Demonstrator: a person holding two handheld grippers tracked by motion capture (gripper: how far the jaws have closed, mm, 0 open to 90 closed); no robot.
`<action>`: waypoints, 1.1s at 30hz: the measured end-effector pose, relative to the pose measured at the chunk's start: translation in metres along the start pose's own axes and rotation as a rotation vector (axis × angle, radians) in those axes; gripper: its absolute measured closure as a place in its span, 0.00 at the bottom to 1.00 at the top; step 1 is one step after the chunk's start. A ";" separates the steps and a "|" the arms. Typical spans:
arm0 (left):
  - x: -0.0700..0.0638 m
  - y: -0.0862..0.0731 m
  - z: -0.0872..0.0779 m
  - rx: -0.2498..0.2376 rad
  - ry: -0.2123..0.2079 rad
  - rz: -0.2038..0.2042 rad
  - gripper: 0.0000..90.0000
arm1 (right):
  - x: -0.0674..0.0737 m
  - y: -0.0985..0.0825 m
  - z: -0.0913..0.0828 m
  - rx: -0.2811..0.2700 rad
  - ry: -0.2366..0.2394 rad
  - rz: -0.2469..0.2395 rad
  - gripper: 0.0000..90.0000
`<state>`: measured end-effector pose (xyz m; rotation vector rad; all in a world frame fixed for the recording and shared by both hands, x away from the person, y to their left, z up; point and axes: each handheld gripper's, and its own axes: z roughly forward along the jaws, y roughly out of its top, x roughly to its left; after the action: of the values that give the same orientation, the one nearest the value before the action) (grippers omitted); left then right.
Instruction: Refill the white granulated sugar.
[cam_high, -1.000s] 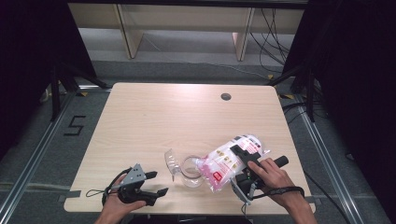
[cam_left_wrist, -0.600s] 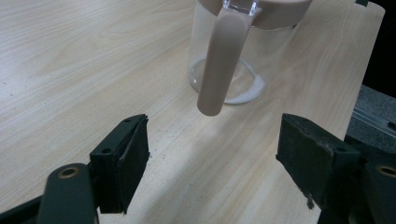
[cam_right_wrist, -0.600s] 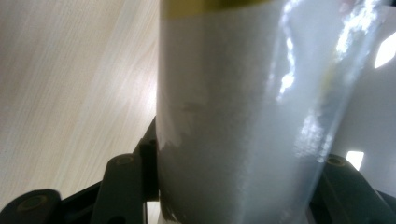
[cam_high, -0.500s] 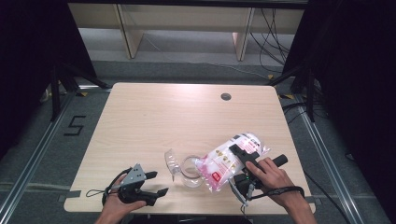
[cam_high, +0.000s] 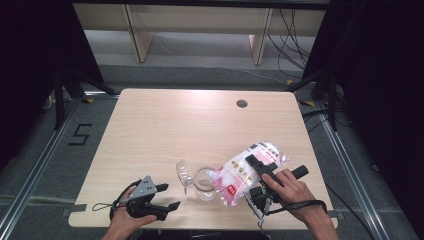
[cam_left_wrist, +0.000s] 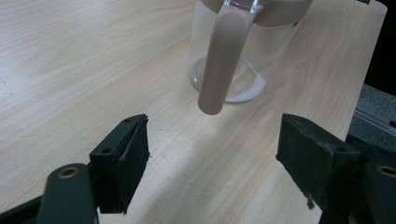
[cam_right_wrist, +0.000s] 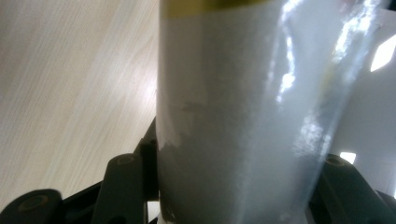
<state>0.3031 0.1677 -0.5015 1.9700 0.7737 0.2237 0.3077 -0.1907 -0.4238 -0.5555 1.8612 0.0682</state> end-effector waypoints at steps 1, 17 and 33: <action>0.000 0.000 -0.001 0.005 0.001 0.001 0.27 | -0.003 -0.001 0.000 -0.011 -0.007 -0.053 0.55; 0.000 0.001 -0.001 0.016 0.003 0.028 0.27 | -0.005 0.004 0.001 0.007 -0.010 -0.081 0.56; 0.001 0.000 -0.001 0.011 0.005 0.023 0.27 | -0.007 0.006 0.001 0.018 -0.027 -0.107 0.56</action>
<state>0.3035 0.1684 -0.5009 1.9904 0.7577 0.2382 0.3082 -0.1822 -0.4193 -0.6380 1.8013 -0.0117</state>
